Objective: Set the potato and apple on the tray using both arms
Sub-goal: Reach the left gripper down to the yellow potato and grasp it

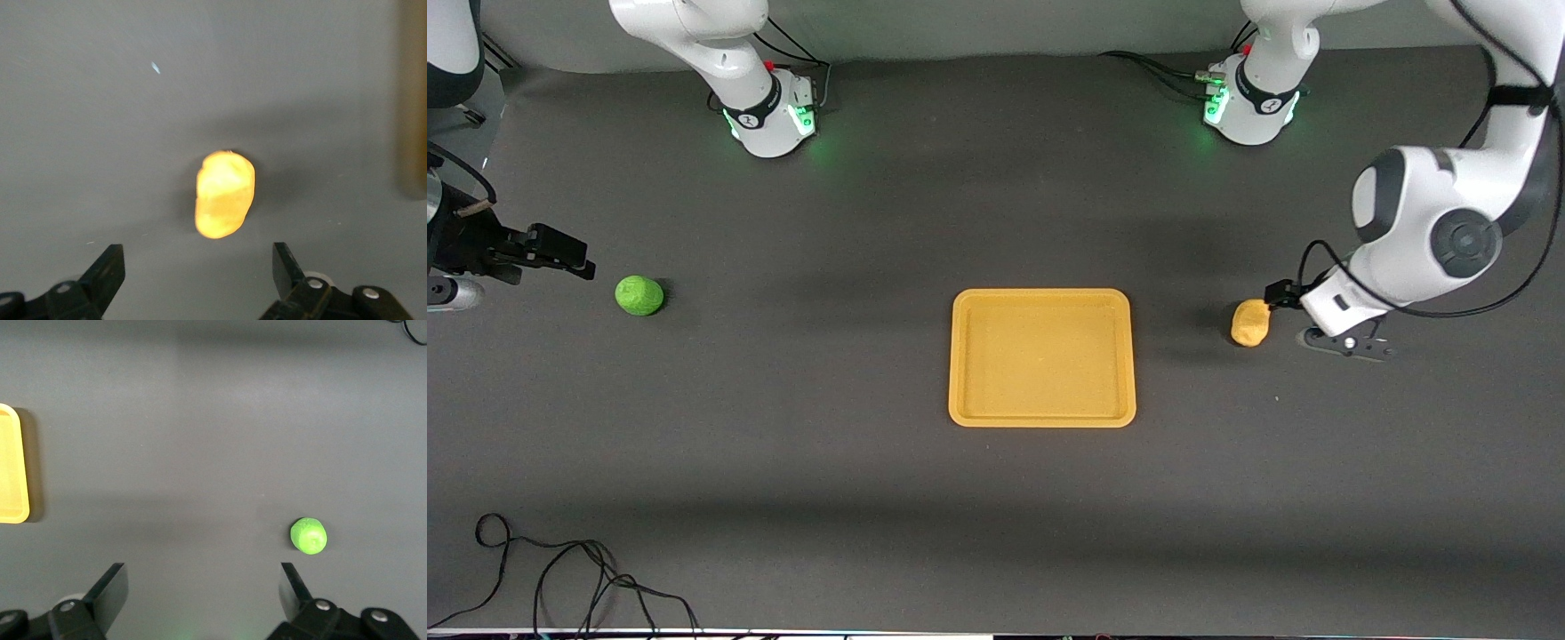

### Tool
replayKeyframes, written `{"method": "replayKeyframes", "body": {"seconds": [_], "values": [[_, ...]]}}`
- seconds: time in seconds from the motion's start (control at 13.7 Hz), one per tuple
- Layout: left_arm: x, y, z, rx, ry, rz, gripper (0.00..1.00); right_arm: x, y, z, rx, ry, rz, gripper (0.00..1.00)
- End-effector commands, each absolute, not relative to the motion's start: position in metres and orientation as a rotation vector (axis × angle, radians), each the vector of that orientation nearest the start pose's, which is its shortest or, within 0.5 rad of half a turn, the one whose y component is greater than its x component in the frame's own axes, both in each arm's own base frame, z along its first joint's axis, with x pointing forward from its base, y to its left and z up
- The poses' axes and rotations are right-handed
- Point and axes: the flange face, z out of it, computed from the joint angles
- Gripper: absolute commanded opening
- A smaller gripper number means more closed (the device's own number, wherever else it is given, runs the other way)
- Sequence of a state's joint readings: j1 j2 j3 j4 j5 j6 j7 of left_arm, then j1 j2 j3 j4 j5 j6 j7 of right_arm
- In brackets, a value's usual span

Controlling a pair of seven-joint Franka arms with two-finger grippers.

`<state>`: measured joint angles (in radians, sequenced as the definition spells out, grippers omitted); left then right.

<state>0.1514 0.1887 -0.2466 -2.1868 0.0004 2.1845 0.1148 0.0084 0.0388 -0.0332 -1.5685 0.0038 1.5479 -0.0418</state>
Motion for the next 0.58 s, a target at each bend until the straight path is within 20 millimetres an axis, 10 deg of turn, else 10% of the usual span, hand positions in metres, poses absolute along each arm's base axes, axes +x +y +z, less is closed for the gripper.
{"method": "replayKeyframes", "body": {"seconds": [0.0,0.51], "values": [[0.518,-0.042,0.241,-3.166,0.332,0.281,0.99,0.563,-0.011,0.607,-3.122,-0.022,0.088,1.00],[0.518,-0.056,0.226,-3.186,0.312,0.281,0.96,0.563,-0.011,0.606,-3.122,-0.024,0.083,1.00]]}}
